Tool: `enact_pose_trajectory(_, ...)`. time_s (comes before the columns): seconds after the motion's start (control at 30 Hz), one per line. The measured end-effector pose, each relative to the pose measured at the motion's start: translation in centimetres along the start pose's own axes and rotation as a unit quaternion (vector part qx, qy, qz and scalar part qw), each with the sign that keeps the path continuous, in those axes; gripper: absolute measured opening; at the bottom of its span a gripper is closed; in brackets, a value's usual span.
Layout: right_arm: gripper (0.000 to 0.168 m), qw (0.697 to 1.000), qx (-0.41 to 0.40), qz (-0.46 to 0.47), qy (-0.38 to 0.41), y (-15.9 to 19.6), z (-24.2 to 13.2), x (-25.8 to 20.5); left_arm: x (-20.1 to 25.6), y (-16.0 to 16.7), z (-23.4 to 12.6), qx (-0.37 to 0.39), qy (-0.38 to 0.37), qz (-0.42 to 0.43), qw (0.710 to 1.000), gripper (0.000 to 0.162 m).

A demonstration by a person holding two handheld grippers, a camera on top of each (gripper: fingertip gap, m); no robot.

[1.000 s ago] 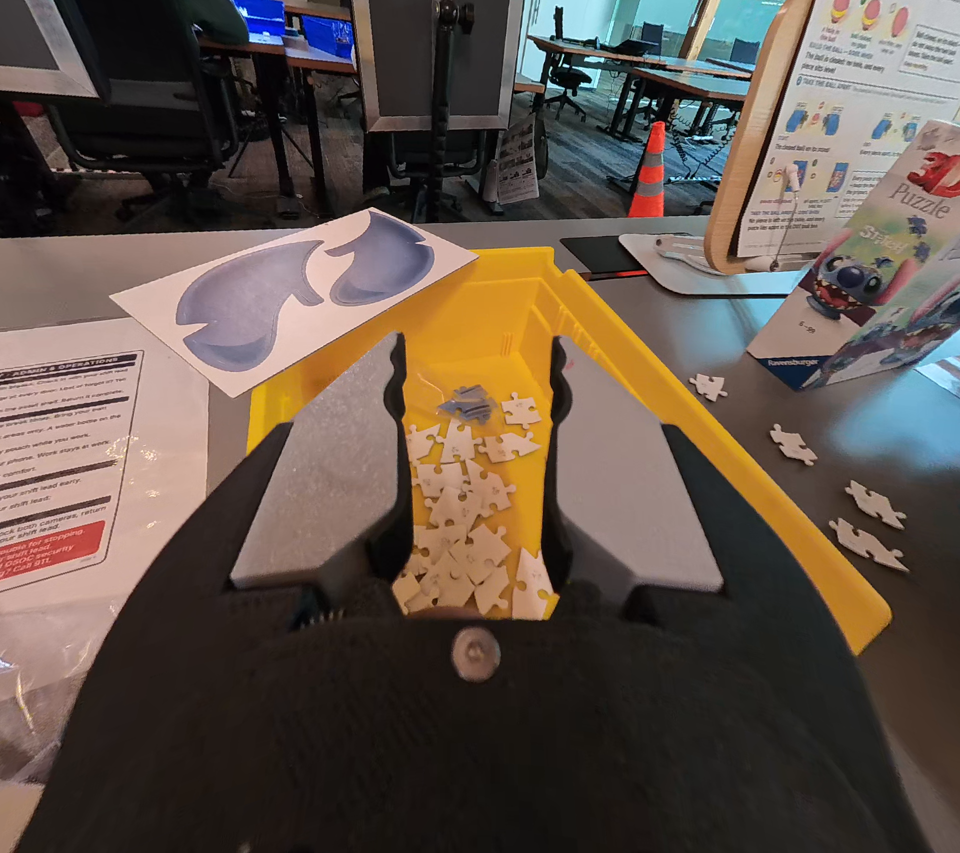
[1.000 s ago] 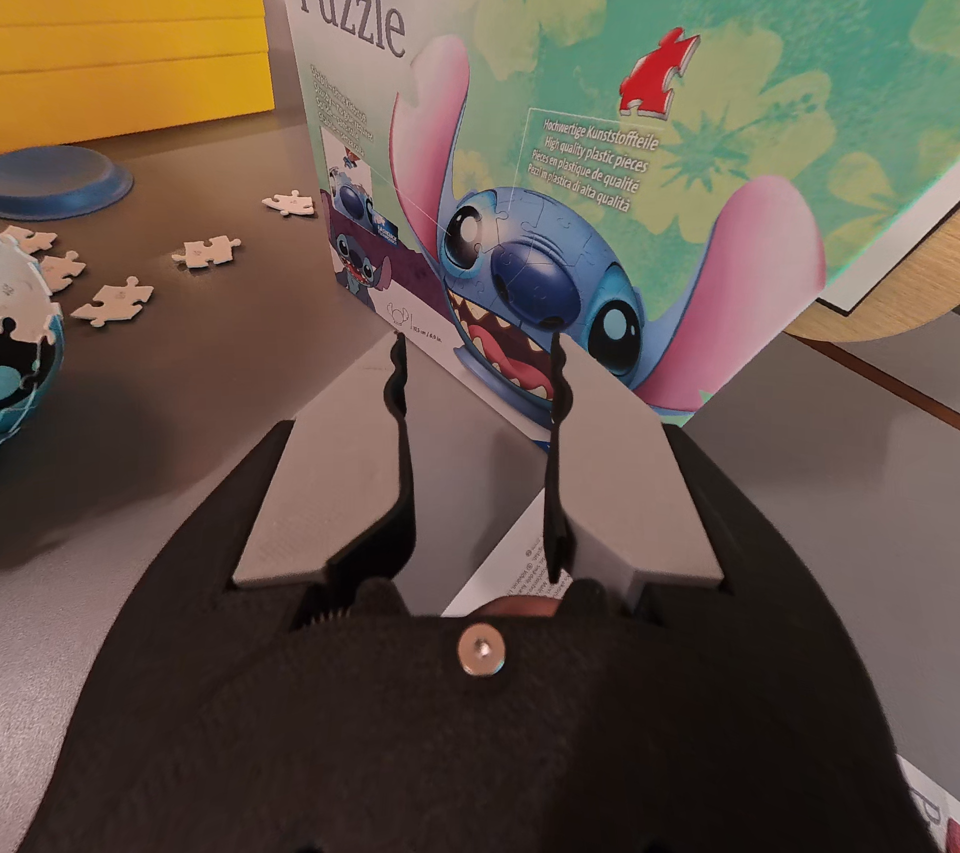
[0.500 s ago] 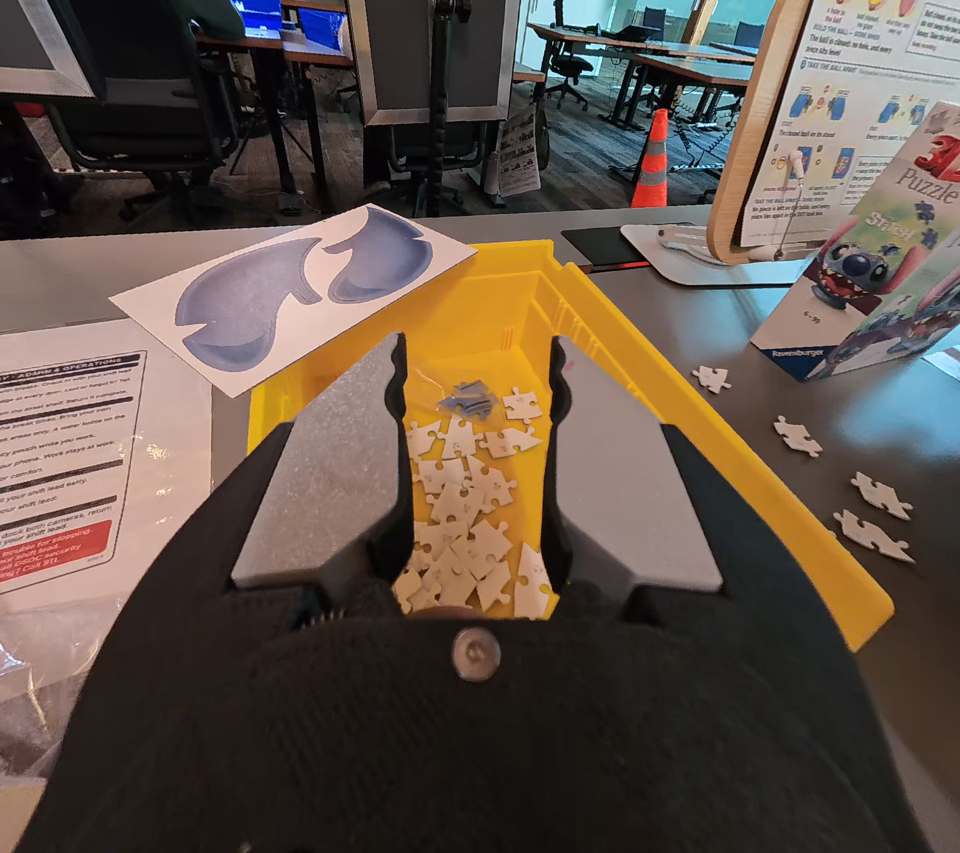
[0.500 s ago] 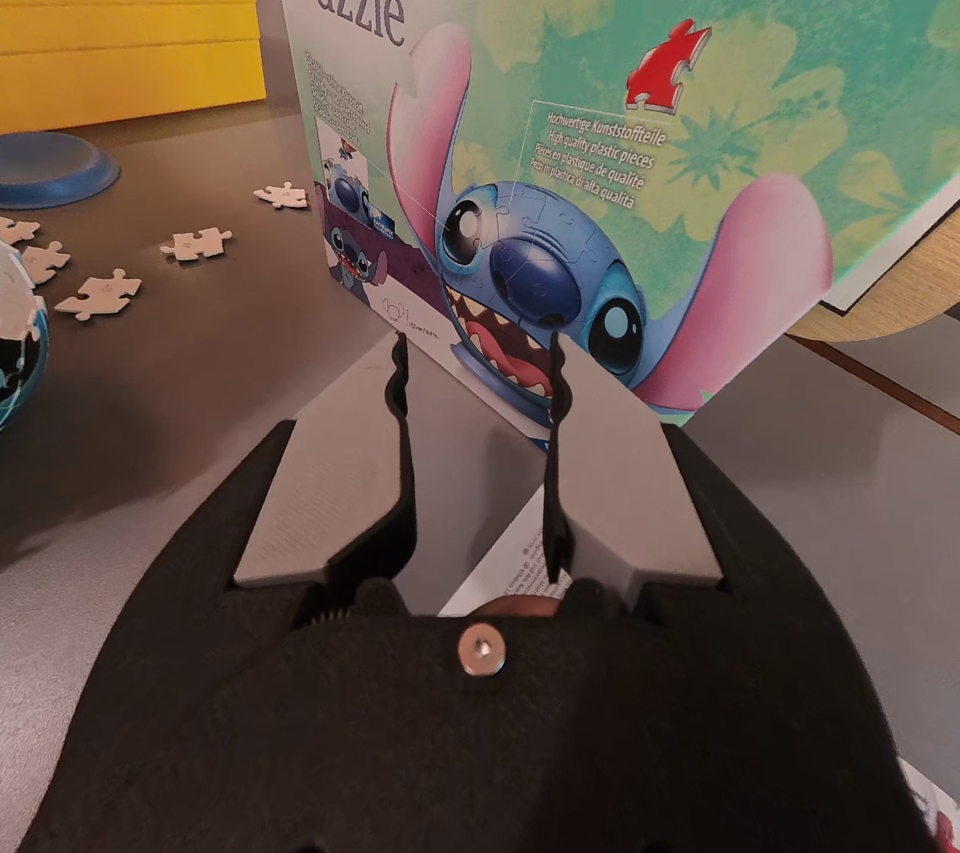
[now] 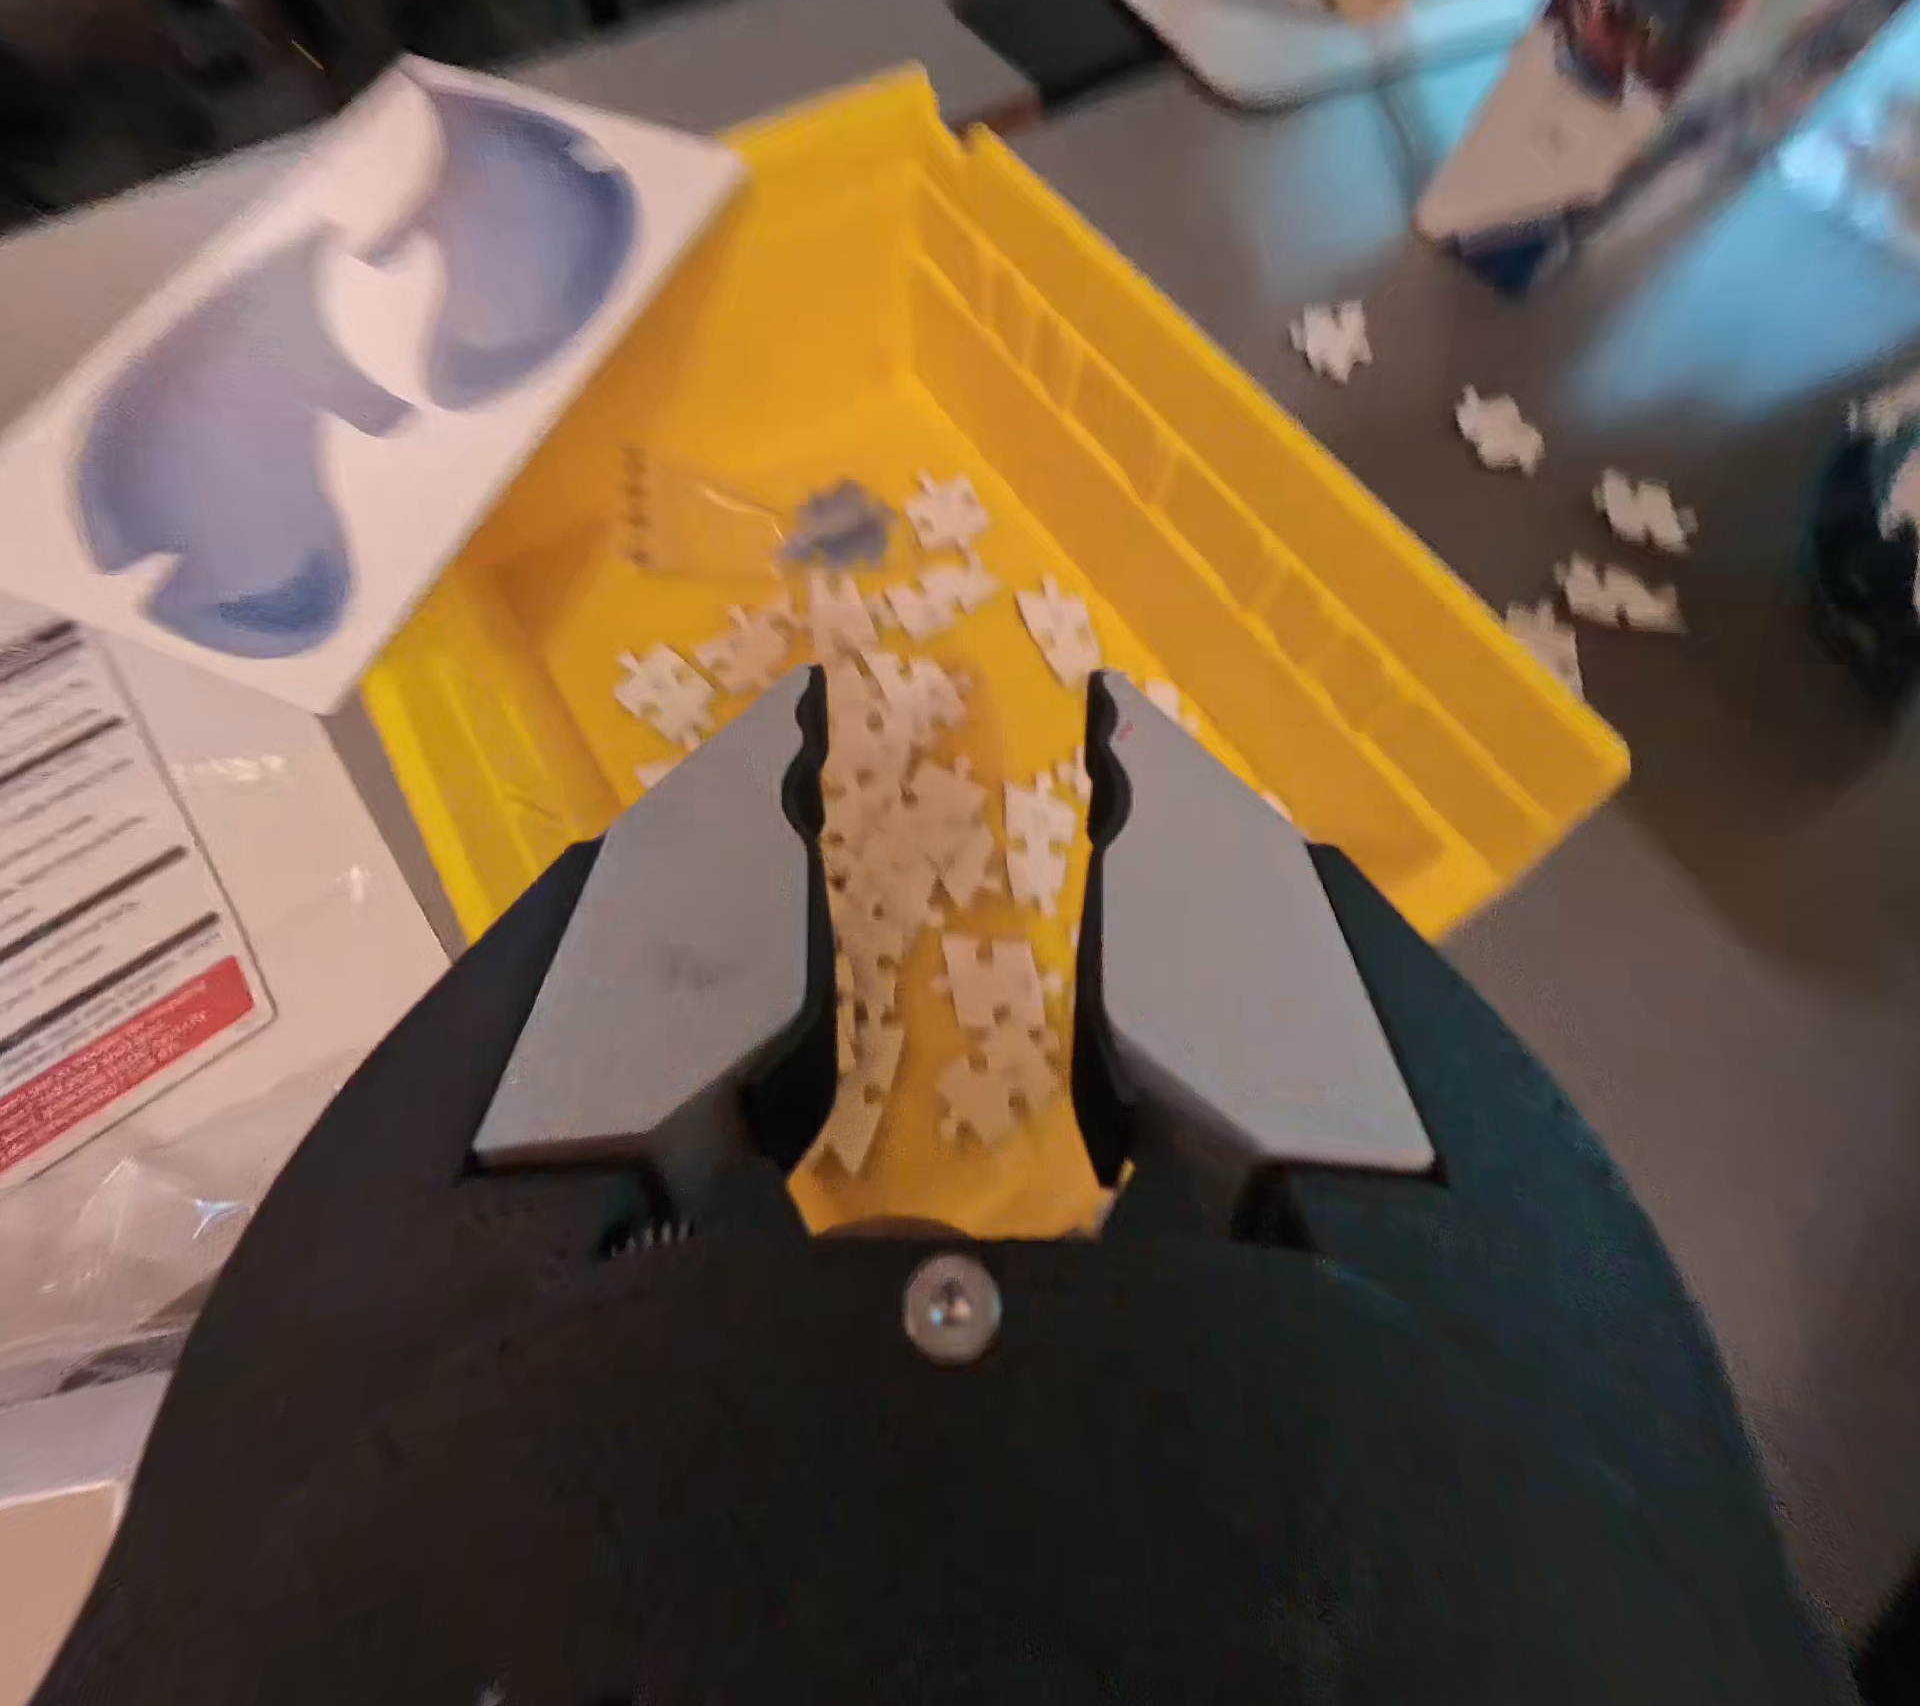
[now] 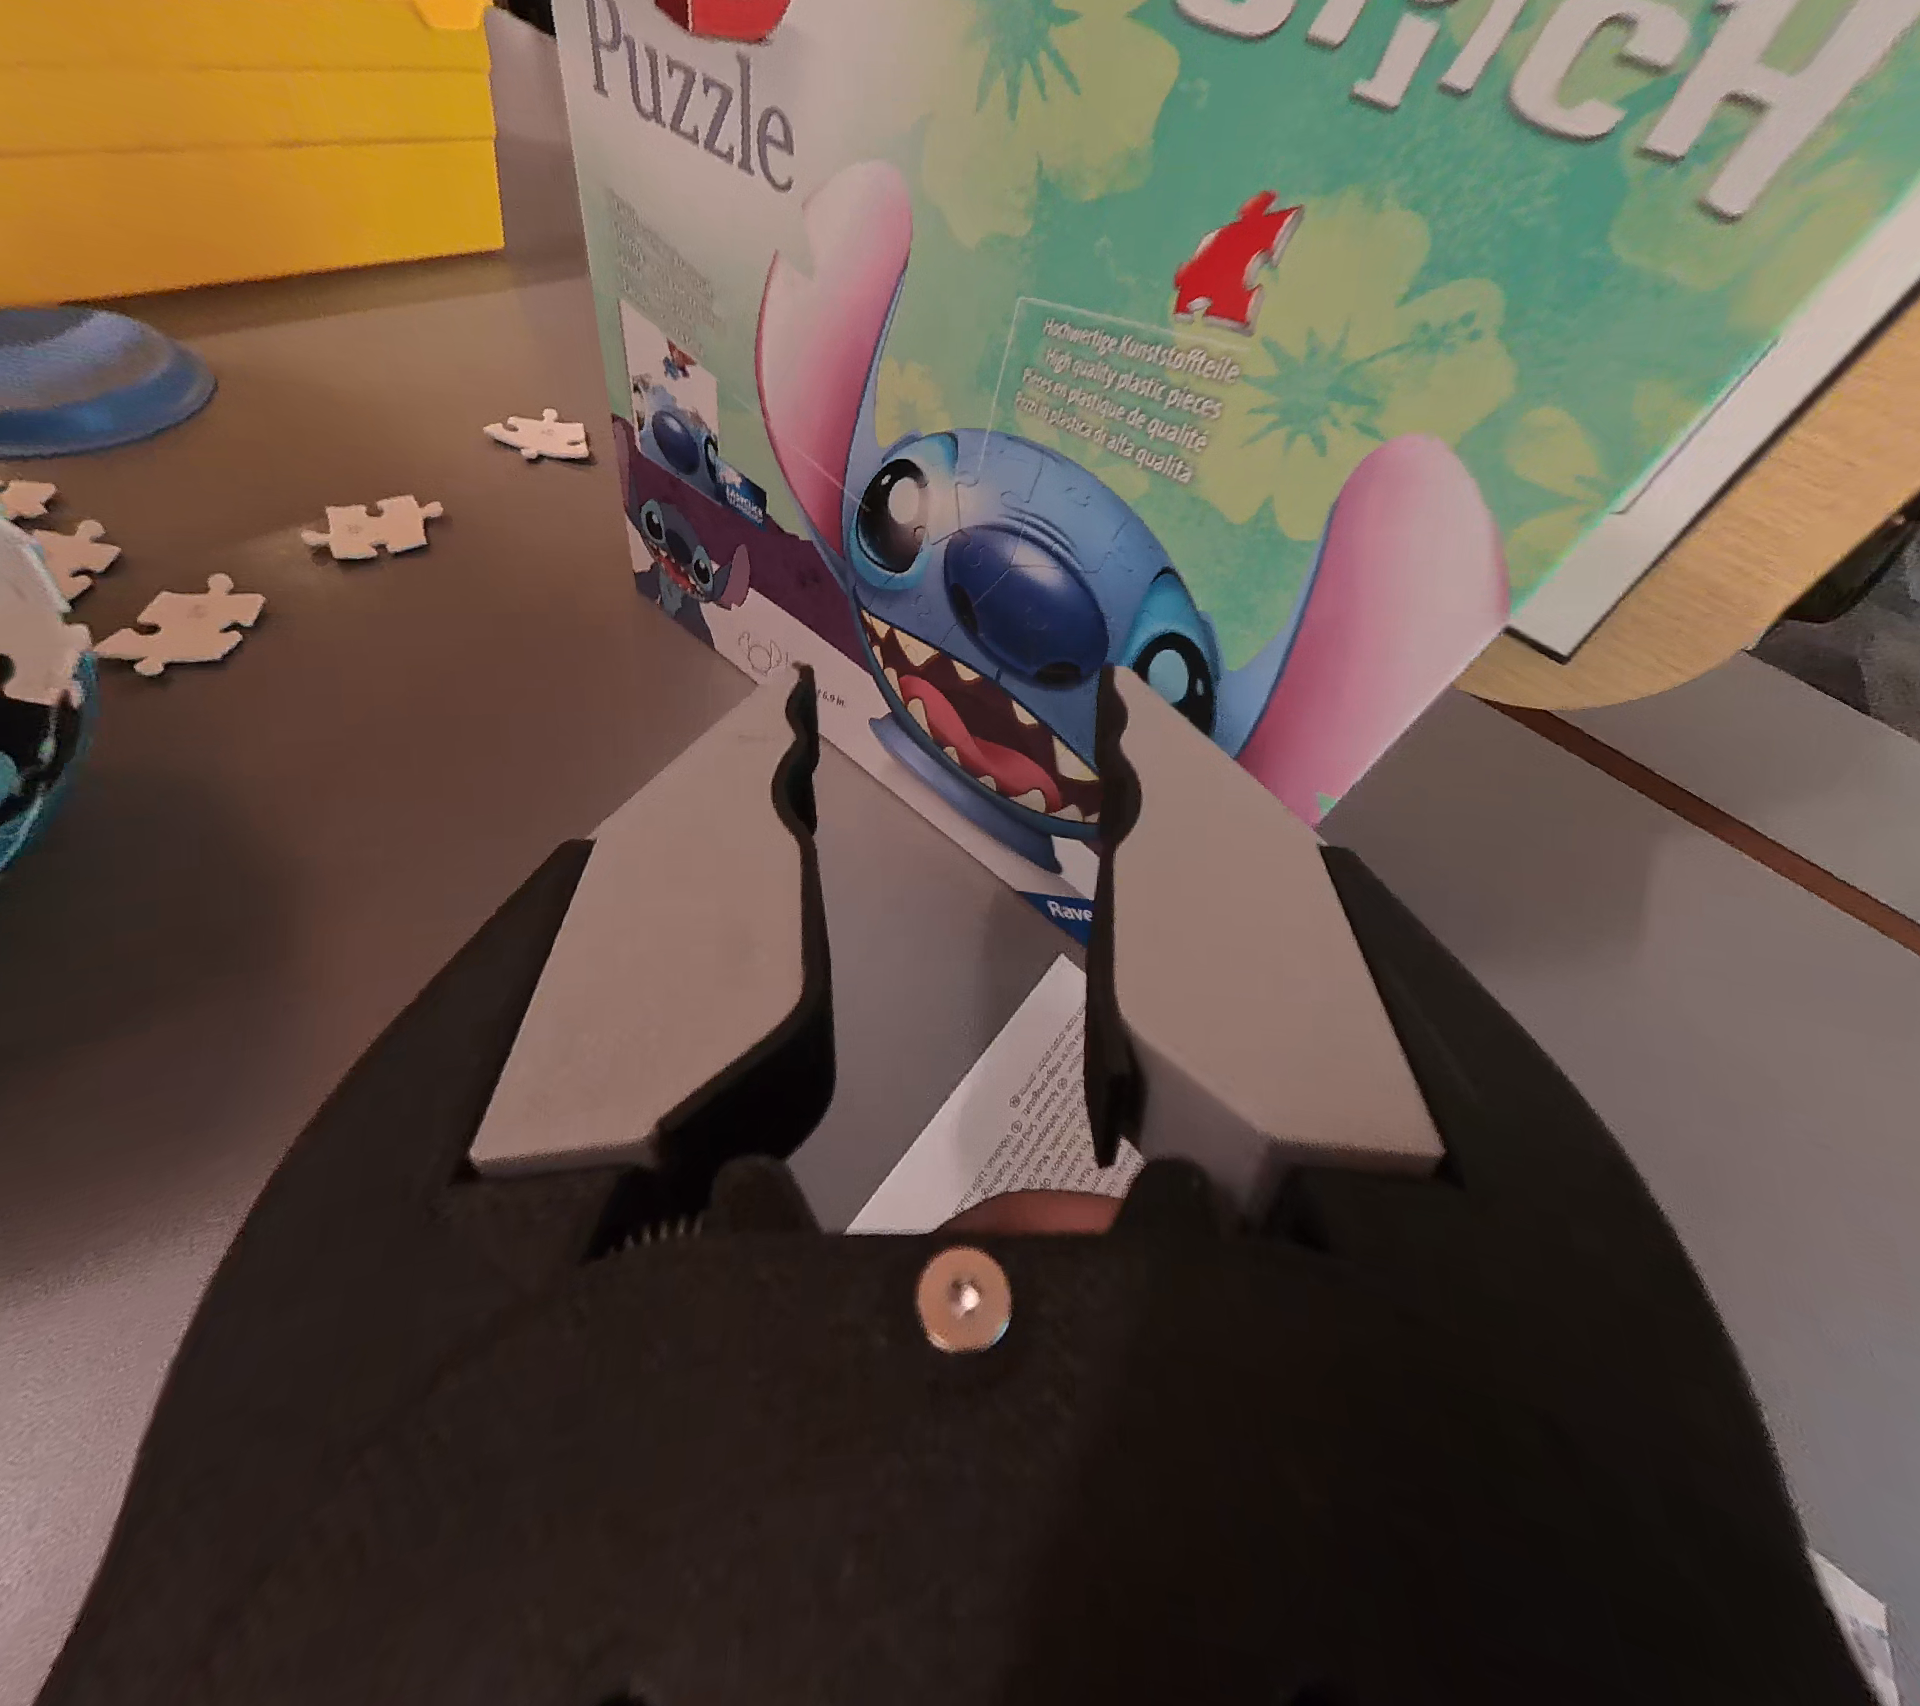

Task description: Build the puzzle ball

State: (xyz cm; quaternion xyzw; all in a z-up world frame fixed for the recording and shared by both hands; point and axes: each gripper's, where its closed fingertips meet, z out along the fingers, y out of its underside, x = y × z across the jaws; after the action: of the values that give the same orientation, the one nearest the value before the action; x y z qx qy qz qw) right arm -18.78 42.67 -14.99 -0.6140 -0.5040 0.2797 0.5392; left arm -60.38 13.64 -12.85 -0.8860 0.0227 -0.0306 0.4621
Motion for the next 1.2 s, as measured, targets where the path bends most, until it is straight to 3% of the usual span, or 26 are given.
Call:
enact_pose_trajectory(0.13, 0.05, 1.0, 0.009, 0.016, 0.009, -0.1, -0.3, 0.6, -0.1, 4.6, 0.8, -0.163, 0.012, 0.086, 0.983, 0.047)
enact_pose_trajectory(0.2, 0.05, 1.0, 0.005, 0.021, 0.016, 0.3, -0.2, 1.1, -1.4, 5.6, 1.2, -0.206, -0.016, 0.111, 0.972, 0.034)
enact_pose_trajectory(0.27, 0.049, 0.999, 0.003, 0.018, 0.031, 0.7, -0.2, 1.7, -2.5, 4.9, 1.5, -0.198, -0.042, 0.121, 0.972, 0.029)
enact_pose_trajectory(0.37, 0.05, 0.999, -0.006, 0.019, 0.041, 1.3, -0.2, 2.3, -1.1, 4.9, 2.2, -0.18, 0.009, 0.11, 0.977, 0.033)
enact_pose_trajectory(0.57, 0.049, 0.999, -0.015, 0.033, 0.027, 1.8, 0.2, 2.2, -0.5, 7.5, 1.8, -0.244, 0.024, 0.119, 0.962, 0.036)
enact_pose_trajectory(0.8, 0.049, 0.999, 0.003, 0.02, 0.037, 0.7, -0.3, 2.1, -0.8, 4.3, 1.6, -0.231, -0.021, 0.156, 0.96, 0.032)
enact_pose_trajectory(1.0, 0.049, 0.999, -0.005, 0.031, 0.039, 1.4, -0.3, 2.6, 1.2, 4.7, 3.9, -0.234, 0.025, 0.174, 0.956, 0.031)
enact_pose_trajectory(1.2, 0.048, 0.999, -0.003, 0.045, 0.023, 1.7, 0.1, 2.4, 3.0, 5.1, 3.4, -0.217, 0.068, 0.164, 0.96, 0.03)
